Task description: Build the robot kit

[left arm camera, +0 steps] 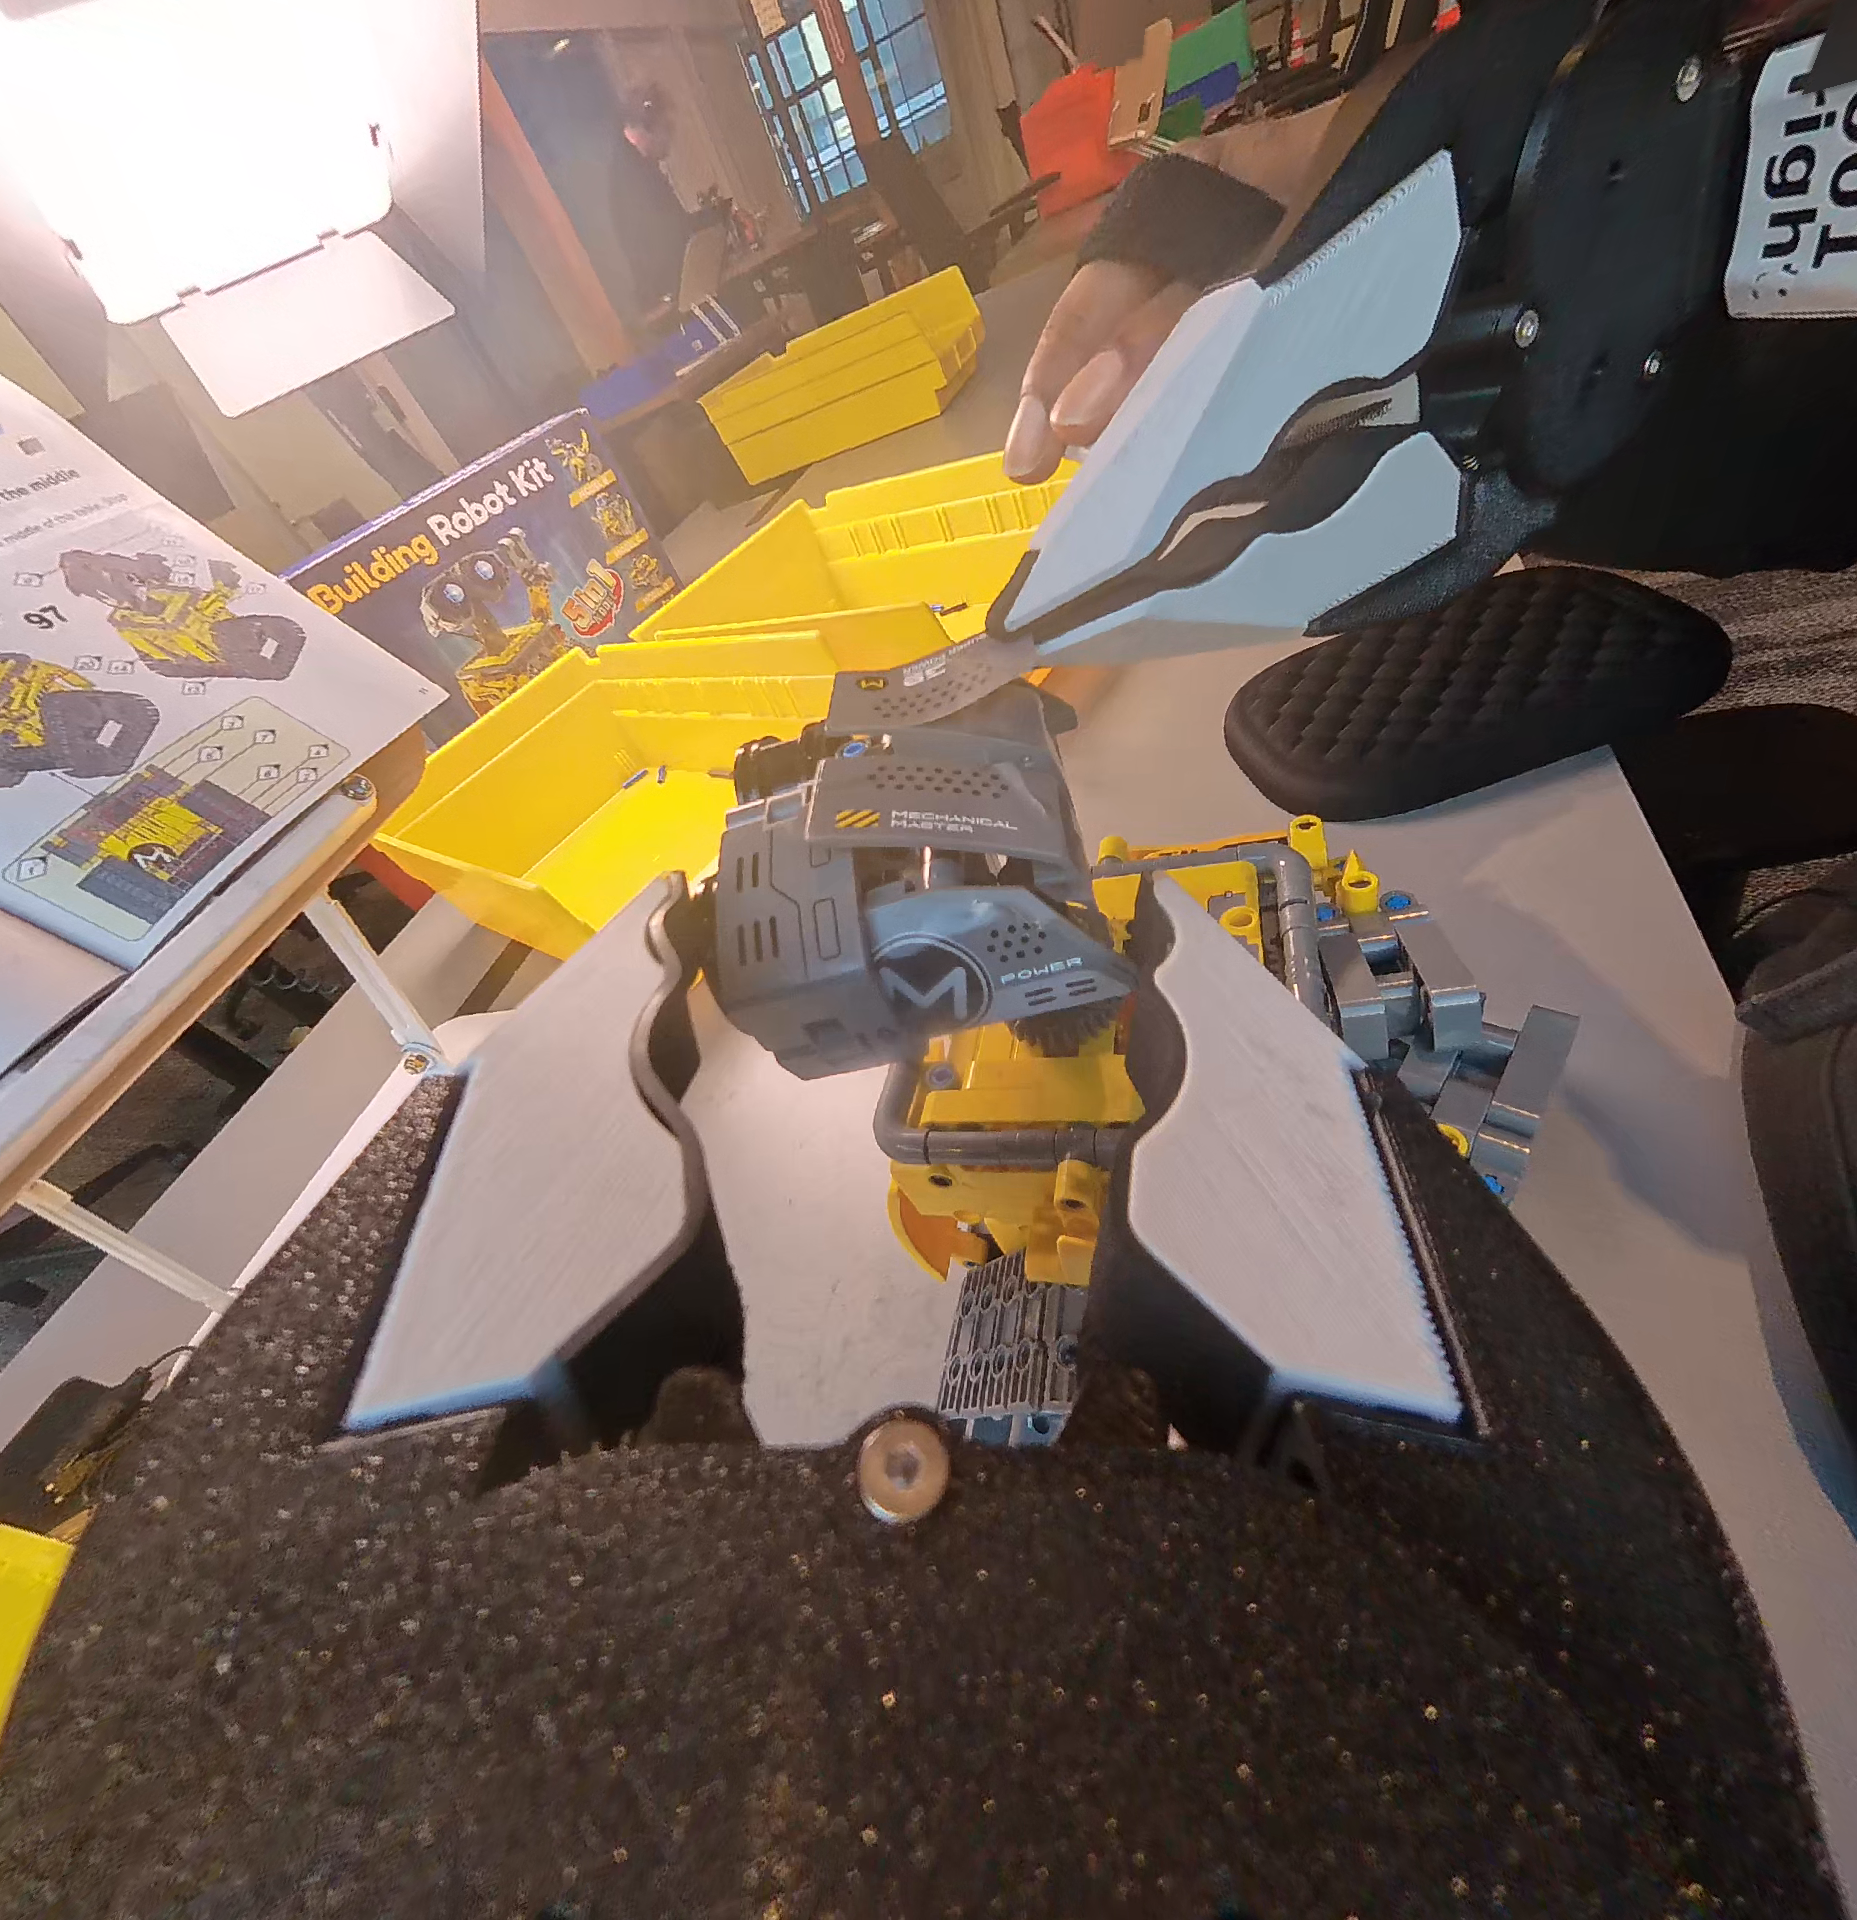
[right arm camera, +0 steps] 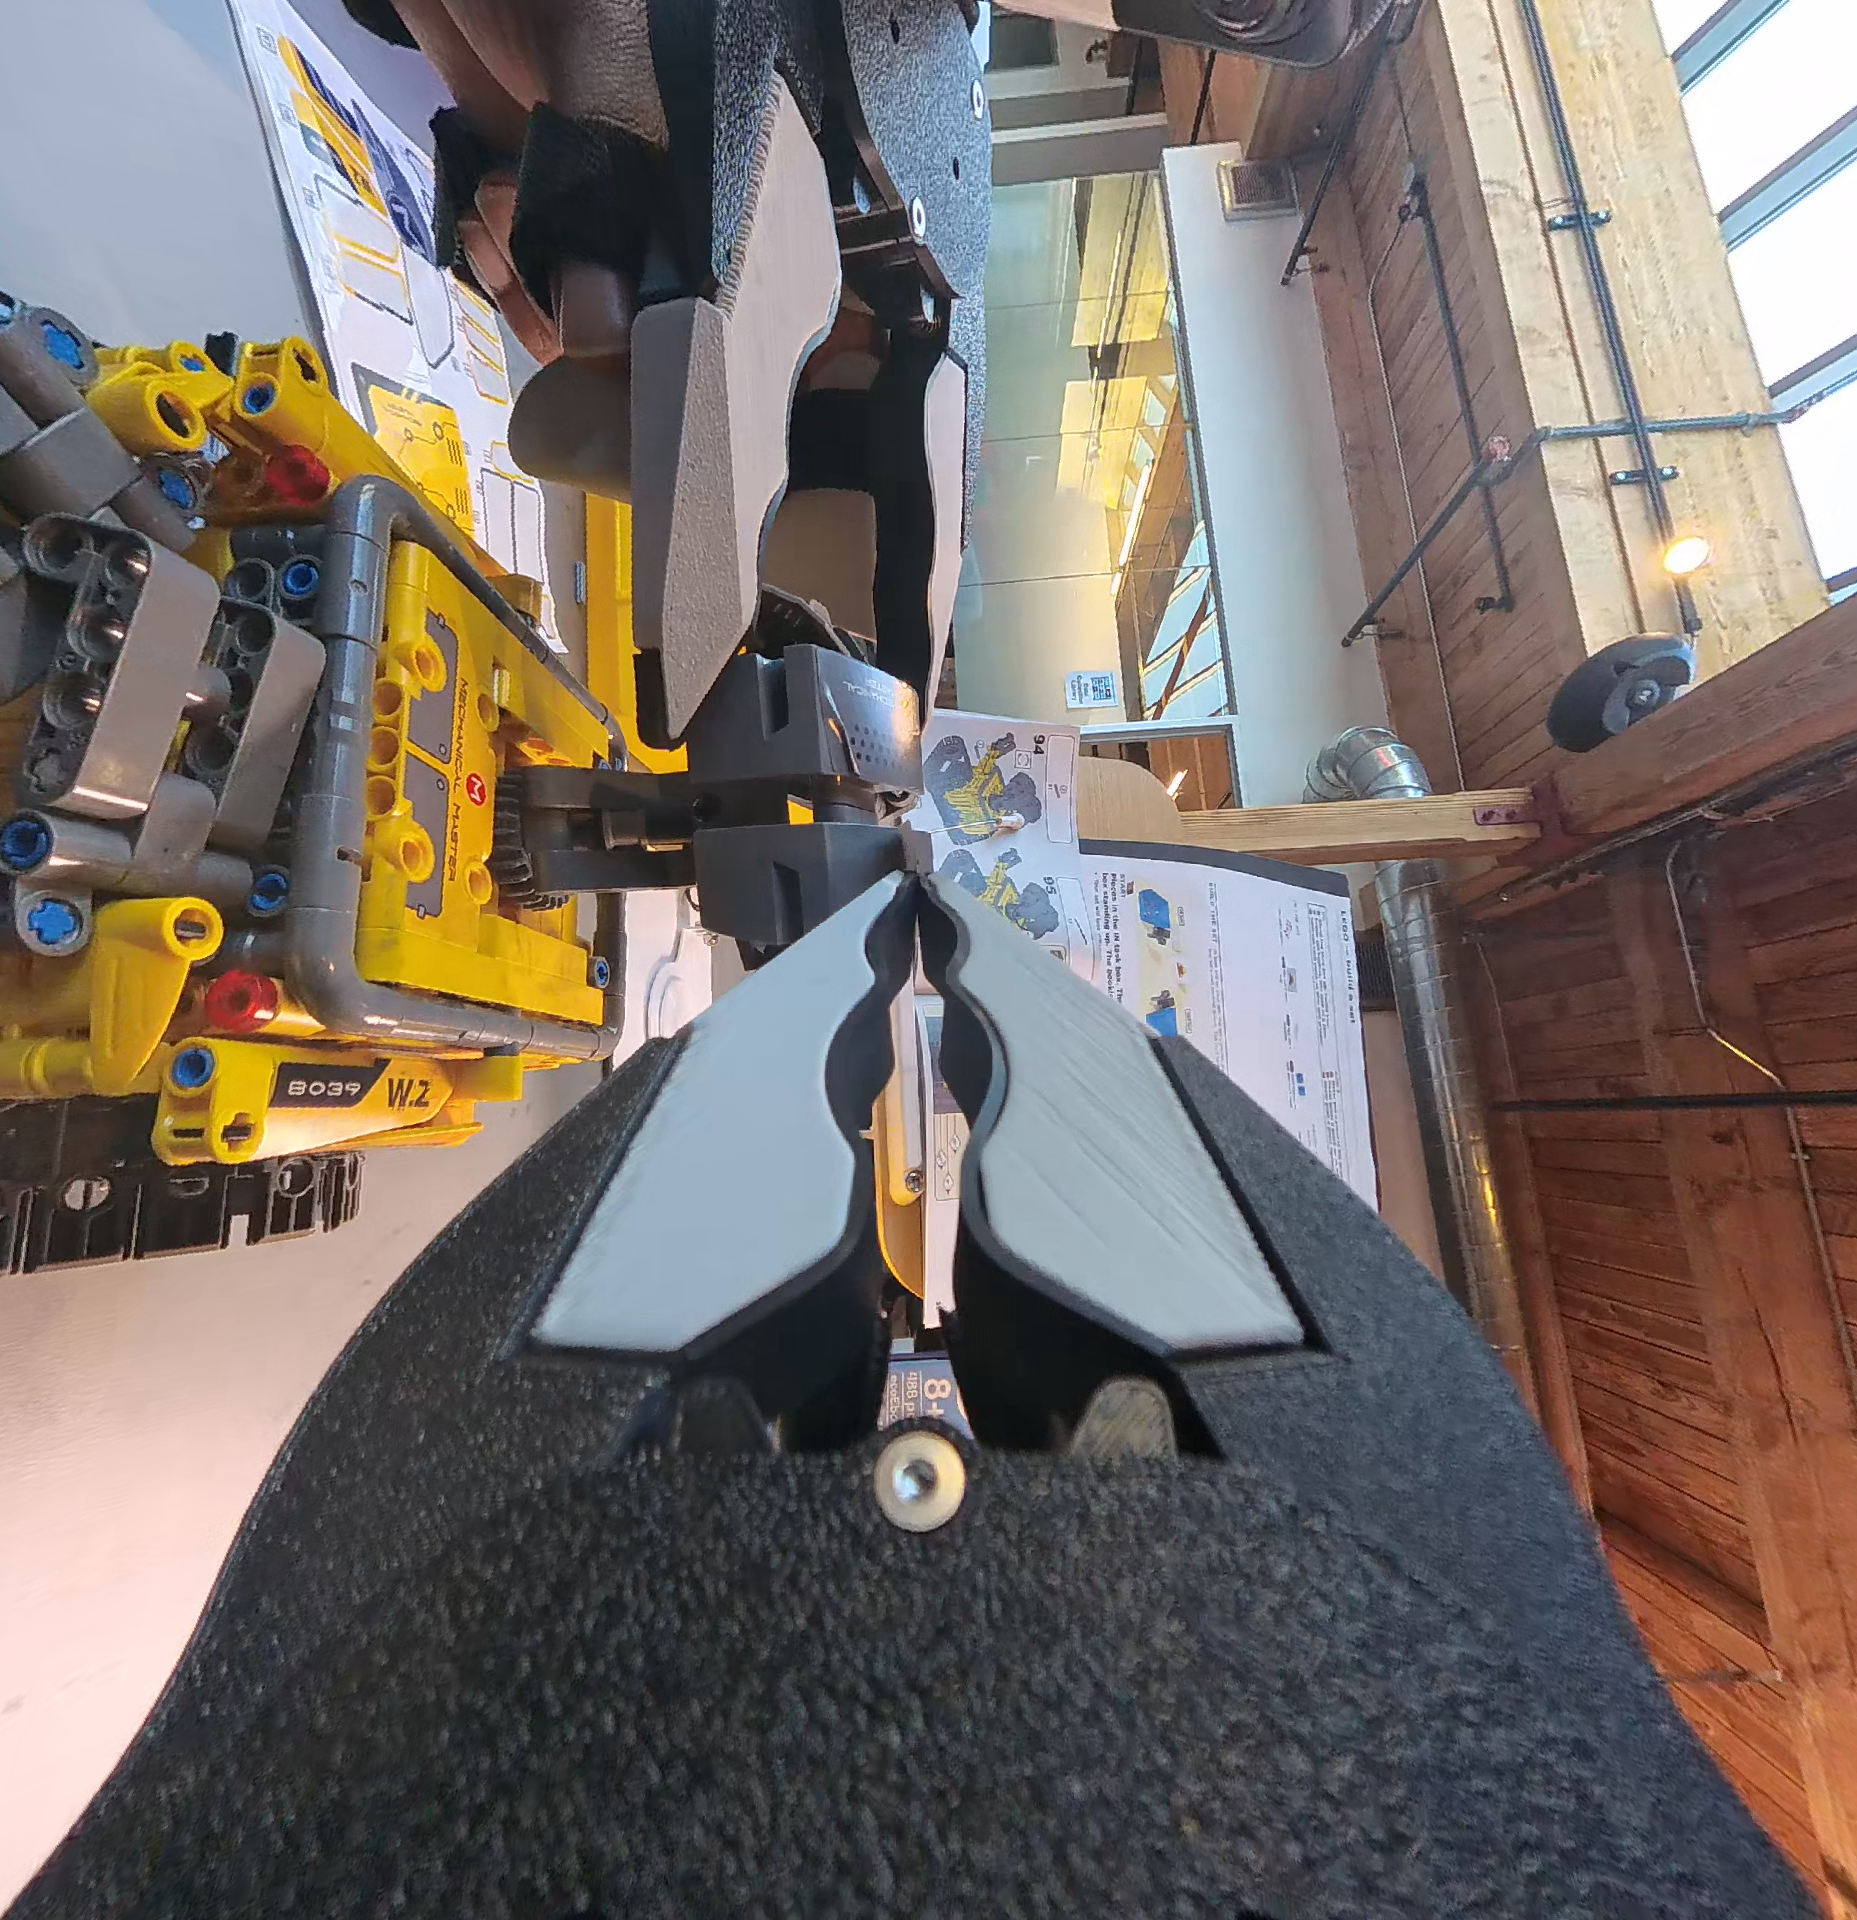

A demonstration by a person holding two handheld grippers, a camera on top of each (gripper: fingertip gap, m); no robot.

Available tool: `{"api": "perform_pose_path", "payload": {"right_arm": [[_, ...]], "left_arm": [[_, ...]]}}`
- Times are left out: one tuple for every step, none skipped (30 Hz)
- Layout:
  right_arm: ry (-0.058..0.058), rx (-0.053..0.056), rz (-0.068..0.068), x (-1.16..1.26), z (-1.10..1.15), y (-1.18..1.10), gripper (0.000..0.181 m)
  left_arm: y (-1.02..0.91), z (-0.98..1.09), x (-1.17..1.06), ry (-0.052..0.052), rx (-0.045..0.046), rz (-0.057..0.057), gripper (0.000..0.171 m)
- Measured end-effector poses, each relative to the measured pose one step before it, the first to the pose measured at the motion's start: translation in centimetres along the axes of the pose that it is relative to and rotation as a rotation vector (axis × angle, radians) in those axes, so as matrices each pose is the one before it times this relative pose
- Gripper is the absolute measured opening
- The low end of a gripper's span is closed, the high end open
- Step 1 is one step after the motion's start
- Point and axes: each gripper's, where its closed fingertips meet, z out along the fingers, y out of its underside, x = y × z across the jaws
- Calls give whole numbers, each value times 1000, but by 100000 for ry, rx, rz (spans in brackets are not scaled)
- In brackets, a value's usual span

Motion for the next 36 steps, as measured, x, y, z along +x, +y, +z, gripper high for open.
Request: {"api": "perform_pose_path", "payload": {"right_arm": [[-88,-256,70,2,1,28,0],[138,-192,-19,30,-4,23,0],[-179,-215,69,1,-3,34,0],[120,-253,209,42,4,35,0],[-90,-107,127,9,5,19,0],[84,-311,112,43,6,31,0],[102,-242,43,40,-2,16,0],[153,-266,184,68,9,22,0],[98,-167,272,74,-3,14,0],[-138,-157,301,49,7,8,0],[-29,-179,61,41,6,14,0],[-29,-60,-227,21,11,-9,0],[-381,-203,-96,-48,29,2,0],[-333,-285,-87,-62,36,21,0],[-186,-224,-178,-54,32,17,0],[-5,-181,67,-16,25,12,0],[-206,-140,287,-20,18,7,0],[81,-158,297,39,3,1,0],[-48,-176,415,43,5,10,0],[-44,-174,542,35,14,6,0],[277,4,695,100,2,-2,0],[-42,-36,782,80,2,9,0],[64,-134,1223,117,15,40,0],[-110,256,2297,162,13,6,0],[-162,248,3225,239,3,43,0],[-474,102,3861,280,29,72,0],[-440,286,4090,373,17,62,0],[-491,-127,3436,421,45,111,0],[-474,-604,3120,416,88,144,0],[-816,-478,3967,346,129,74,0],[-1191,-37,4050,264,115,-28,0],[-1139,-175,3119,234,124,-23,0],[-964,-730,2166,182,156,53,0],[-1091,-226,1541,125,133,-8,0],[-1336,-185,2125,117,152,-7,0],[-1600,-227,2601,129,156,8,0]], "left_arm": [[-5,6,-13,-187,-85,-54,83],[6,7,-17,-236,-100,-48,83],[-2,10,-11,-240,-130,-100,83],[-8,5,2,-197,-102,-100,83],[-3,-3,-17,-247,-107,-30,83],[3,7,-26,-315,-165,-45,83],[3,2,-13,-220,-140,-119,83],[14,-2,-8,-173,-125,-137,83],[-7,-6,3,-91,-55,-85,83],[0,-3,-4,-137,-38,-34,83],[3,-2,-6,-98,-22,-106,83],[-10,-1,-2,-60,7,-136,83],[8,-4,-17,-185,-60,-122,83],[2,-4,-20,-140,-42,-236,83],[5,-12,-5,-50,17,-209,83],[6,5,-12,-88,-36,-104,83],[3,-6,-6,-45,7,-98,83],[3,-2,-9,-95,-23,-65,83],[-2,-2,-3,-140,-22,-51,83],[-7,13,0,-97,-1,-6,83],[-1,2,2,-99,-52,58,83],[19,2,-12,-164,-94,-9,83],[5,7,-4,-133,-86,-22,82],[15,2,-1,-56,-163,93,83],[21,-9,8,-18,-211,129,82],[-11,-2,22,48,-84,205,82],[-10,0,51,34,-66,430,82],[-39,11,43,-59,-46,436,82],[-41,17,55,-97,-63,275,82],[-18,35,80,23,-292,244,82],[22,49,103,197,-372,223,82],[14,58,104,332,-178,-173,82],[13,61,96,438,89,-643,82],[-5,39,51,437,134,-615,82],[2,24,4,296,46,-373,82],[-2,9,-5,214,-31,-168,82]]}}
